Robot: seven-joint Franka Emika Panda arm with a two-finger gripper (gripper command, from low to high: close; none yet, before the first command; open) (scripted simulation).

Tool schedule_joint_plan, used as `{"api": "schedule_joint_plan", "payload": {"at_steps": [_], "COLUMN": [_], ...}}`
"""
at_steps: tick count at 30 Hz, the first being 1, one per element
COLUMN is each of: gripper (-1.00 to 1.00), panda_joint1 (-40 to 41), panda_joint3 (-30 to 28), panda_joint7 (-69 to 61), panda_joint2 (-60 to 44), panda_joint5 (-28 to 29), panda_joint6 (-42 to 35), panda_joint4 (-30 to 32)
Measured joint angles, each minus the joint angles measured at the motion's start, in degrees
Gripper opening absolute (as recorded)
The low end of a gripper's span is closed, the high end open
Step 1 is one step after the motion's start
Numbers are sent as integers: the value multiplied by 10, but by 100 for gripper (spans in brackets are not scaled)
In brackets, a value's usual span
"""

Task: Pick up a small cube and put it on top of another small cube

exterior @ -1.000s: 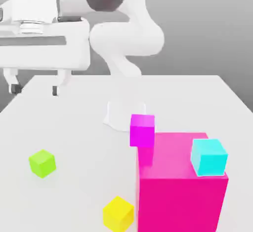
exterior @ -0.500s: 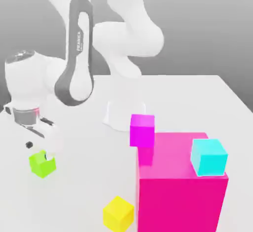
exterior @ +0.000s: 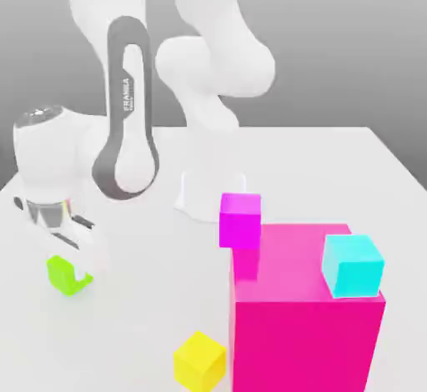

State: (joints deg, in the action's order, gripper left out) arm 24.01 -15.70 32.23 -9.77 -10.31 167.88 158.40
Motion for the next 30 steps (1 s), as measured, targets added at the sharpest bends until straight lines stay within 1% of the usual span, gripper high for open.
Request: {"api": "schedule_joint_plan", "payload": {"at_steps": [2, 4, 11, 22, 23, 24, 27, 28, 30], "gripper": [-100, -100, -100, -100, -100, -100, -100, 100, 100], "panda_joint1": [-7, -8, -111, -240, -248, -252, -255, -255, -255], "panda_joint3": [-16, -22, 36, 167, 177, 182, 188, 189, 189], "panda_joint7": [29, 50, 27, -5, -7, -8, -9, -9, -9], "panda_joint2": [32, 63, 161, 320, 328, 328, 307, 302, 302], "panda_joint5": [39, 67, 69, 83, 85, 85, 85, 85, 85], "panda_joint6": [-24, -50, -215, -489, -501, -495, -436, -425, -425], "panda_joint4": [7, 12, -53, -171, -175, -170, -133, -126, -126]}}
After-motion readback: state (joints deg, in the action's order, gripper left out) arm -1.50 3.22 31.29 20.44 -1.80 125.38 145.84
